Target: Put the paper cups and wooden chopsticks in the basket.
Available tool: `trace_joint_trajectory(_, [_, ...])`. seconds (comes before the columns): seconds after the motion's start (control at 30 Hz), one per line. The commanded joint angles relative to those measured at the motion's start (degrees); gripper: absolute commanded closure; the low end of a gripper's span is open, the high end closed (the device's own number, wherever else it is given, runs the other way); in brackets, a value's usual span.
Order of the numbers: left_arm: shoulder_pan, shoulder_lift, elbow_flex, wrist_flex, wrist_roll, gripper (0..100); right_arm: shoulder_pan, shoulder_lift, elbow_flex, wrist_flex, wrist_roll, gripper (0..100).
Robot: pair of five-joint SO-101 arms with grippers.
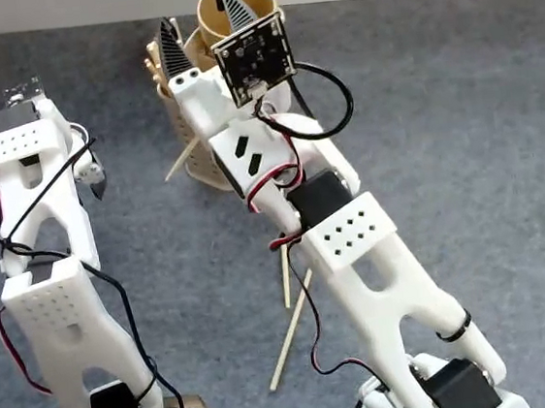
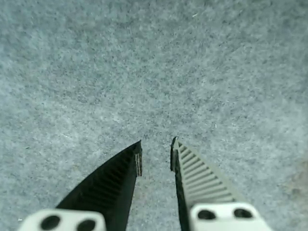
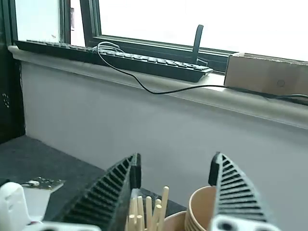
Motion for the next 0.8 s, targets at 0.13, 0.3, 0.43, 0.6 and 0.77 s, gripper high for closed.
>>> trace_joint_trajectory(0.13, [0.66,-0.75,-0.13,-0.62,0.09,88,8.57,9.1,-4.44,-5.23,6.07,77.4])
trace_joint_trajectory(0.3, [0.66,-0.75,-0.13,-0.62,0.09,88,9.27,20.7,-14.37,1.63,5.98,77.4])
trace_joint_trajectory(0.43, [0.66,-0.75,-0.31,-0.79,0.09,88,6.55,19.74,-20.44,10.24,5.63,77.4])
trace_joint_trajectory(0.6, [0.48,-0.75,-0.04,-1.67,0.09,88,0.57,12.53,-22.29,16.48,0.7,77.4])
trace_joint_trajectory(0.77, [0.31,-0.75,-0.04,-1.67,0.09,88,2.33,15.25,-18.07,11.65,1.05,77.4])
